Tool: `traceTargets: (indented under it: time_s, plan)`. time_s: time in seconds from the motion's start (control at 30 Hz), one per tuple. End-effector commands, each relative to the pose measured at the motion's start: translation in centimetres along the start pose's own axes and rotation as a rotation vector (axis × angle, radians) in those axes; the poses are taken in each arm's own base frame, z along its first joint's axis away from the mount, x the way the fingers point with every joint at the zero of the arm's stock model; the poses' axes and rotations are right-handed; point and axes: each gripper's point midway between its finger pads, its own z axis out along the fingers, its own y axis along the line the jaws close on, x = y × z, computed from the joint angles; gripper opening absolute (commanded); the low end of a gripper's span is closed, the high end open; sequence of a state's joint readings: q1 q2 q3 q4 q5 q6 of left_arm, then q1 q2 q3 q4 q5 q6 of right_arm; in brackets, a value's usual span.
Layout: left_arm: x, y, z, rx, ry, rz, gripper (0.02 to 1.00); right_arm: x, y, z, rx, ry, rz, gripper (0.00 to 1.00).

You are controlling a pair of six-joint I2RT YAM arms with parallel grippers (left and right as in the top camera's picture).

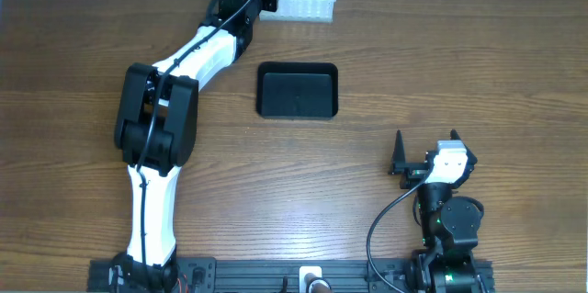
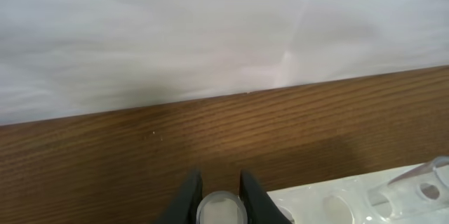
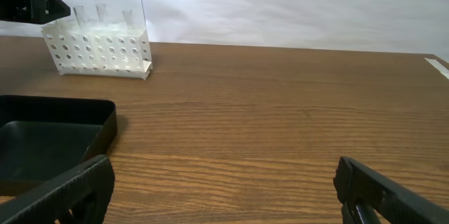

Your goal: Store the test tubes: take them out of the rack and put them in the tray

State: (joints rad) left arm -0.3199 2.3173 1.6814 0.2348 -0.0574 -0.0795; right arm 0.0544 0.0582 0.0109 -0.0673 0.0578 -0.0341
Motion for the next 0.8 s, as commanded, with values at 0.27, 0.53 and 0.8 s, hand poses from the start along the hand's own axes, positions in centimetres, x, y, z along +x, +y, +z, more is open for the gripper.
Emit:
traceTargets:
  time_s: [0.27, 0.53, 0.8]
  plan:
    - [-8.2, -1.3, -4.0, -0.012, -0.135, 0.024, 0.108, 0.3, 0.3, 0.0, -0.013, 0.006, -0.006, 0.993]
    - [-17.8, -3.2, -11.7, -0.004, -0.310, 0.132, 0.126, 0.3, 0.3, 0.0, -0.013, 0.006, -0.006, 0.991]
    - [-16.2, -5.3, -17.2, 0.038, -0.110, 0.098, 0.115, 0.3, 0.3, 0.0, -0.013, 0.006, -0.006, 0.993]
